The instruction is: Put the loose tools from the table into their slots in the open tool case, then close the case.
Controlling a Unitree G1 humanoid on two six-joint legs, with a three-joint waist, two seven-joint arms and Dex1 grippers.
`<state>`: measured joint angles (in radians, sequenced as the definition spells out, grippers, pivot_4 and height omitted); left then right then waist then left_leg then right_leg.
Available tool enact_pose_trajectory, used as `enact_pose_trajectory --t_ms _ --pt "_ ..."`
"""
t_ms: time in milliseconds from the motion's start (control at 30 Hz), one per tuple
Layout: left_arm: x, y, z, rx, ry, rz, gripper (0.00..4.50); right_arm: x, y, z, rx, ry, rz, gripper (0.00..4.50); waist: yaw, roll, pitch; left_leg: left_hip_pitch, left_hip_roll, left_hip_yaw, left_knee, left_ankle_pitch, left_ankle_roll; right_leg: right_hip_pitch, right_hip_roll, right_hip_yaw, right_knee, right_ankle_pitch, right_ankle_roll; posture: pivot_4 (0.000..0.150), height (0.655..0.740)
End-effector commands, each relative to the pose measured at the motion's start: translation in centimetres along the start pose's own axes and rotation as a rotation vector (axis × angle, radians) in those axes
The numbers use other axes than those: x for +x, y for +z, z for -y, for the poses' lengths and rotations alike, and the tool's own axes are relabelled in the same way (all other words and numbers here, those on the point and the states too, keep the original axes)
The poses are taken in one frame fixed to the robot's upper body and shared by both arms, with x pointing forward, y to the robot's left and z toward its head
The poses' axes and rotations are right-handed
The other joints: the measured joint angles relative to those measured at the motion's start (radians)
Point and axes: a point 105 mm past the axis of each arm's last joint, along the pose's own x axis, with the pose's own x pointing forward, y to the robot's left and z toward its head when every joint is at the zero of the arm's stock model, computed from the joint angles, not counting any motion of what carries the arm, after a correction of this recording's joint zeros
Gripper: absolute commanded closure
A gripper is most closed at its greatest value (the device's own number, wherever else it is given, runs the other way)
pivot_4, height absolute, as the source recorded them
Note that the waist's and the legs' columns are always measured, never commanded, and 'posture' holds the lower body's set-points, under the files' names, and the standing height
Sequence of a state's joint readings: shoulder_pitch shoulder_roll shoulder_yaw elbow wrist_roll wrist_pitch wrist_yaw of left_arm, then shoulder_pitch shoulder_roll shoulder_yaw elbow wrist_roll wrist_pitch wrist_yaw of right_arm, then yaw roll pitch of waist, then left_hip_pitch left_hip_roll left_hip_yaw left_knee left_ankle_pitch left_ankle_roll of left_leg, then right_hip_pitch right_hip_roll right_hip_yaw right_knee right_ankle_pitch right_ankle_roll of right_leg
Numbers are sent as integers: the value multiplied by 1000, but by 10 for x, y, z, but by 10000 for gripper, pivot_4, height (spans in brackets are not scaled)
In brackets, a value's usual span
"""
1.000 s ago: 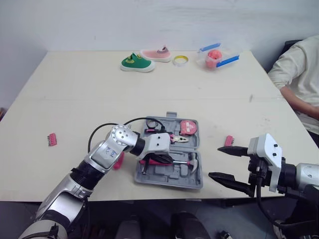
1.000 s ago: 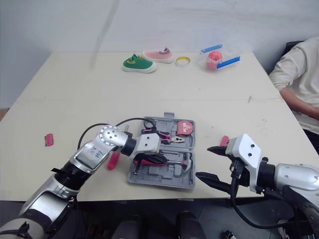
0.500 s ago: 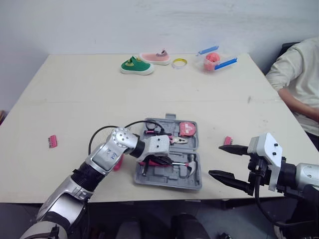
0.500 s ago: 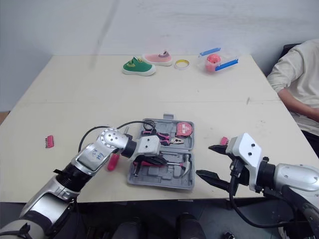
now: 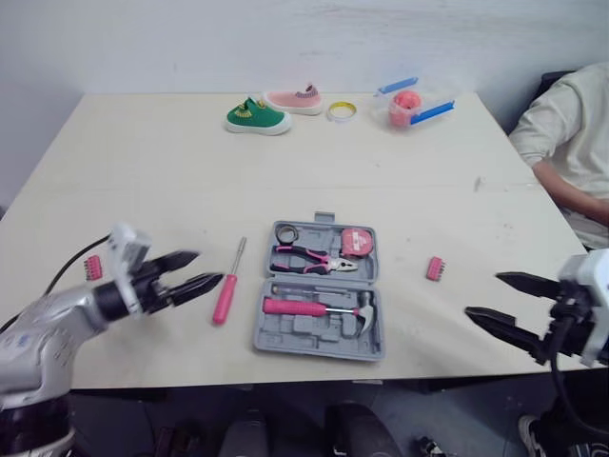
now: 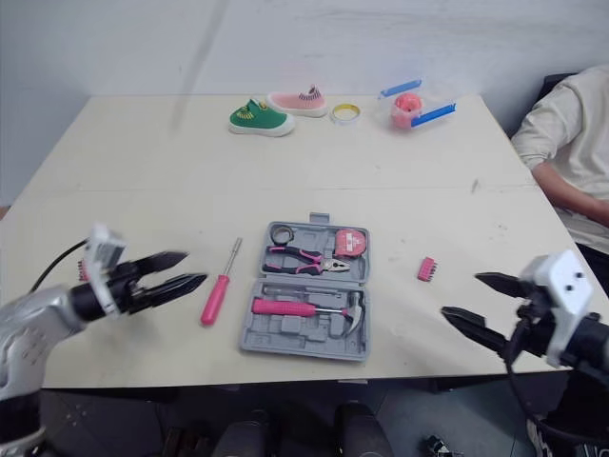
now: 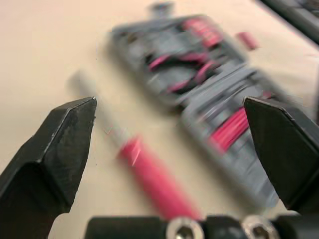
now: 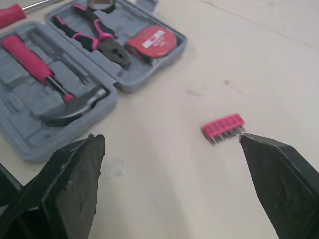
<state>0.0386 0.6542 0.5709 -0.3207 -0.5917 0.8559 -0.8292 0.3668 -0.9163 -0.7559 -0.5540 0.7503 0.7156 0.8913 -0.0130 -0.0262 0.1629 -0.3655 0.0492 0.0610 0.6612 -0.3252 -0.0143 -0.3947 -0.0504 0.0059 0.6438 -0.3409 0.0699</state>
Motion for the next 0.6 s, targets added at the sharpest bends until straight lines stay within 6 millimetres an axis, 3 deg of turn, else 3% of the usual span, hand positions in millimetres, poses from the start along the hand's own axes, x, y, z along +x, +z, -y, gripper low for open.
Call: enact_pose_trajectory --t_ms 33,167,333,433,500,600 --pt "-49 5 -25 23 252 67 296 -20 -4 25 -15 -98 -11 0 0 0 0 1 0 0 0 -1 0 0 -1 0 0 0 0 1500 7400" --pt "-67 -3 -22 33 301 59 296 -21 -11 41 -29 -102 -37 0 11 1 0 2 -3 0 -1 -2 2 1 -6 -3 -1 -1 -2 1500 7400" --pt "-76 -10 -28 7 464 116 296 11 19 35 -113 43 35 0 4 4 2 5 -6 2 -6 -2 3 3 -9 -2 -2 -3 -5 1500 7400" --pt "-84 -18 -40 -49 624 160 296 36 48 11 -167 174 123 0 -10 5 3 8 -6 3 -12 -1 2 2 -8 -2 -2 -2 -4 1500 7400" --pt "-83 -23 -46 -34 740 128 296 52 80 -14 -271 305 215 0 -15 5 4 8 -5 2 -13 0 1 1 -7 -2 -1 -2 -4 1500 7400" --pt "-80 -21 -52 -24 844 130 296 63 118 -43 -315 473 330 0 -18 4 7 8 -4 2 -12 1 -1 1 -5 -2 0 -2 -4 1500 7400"
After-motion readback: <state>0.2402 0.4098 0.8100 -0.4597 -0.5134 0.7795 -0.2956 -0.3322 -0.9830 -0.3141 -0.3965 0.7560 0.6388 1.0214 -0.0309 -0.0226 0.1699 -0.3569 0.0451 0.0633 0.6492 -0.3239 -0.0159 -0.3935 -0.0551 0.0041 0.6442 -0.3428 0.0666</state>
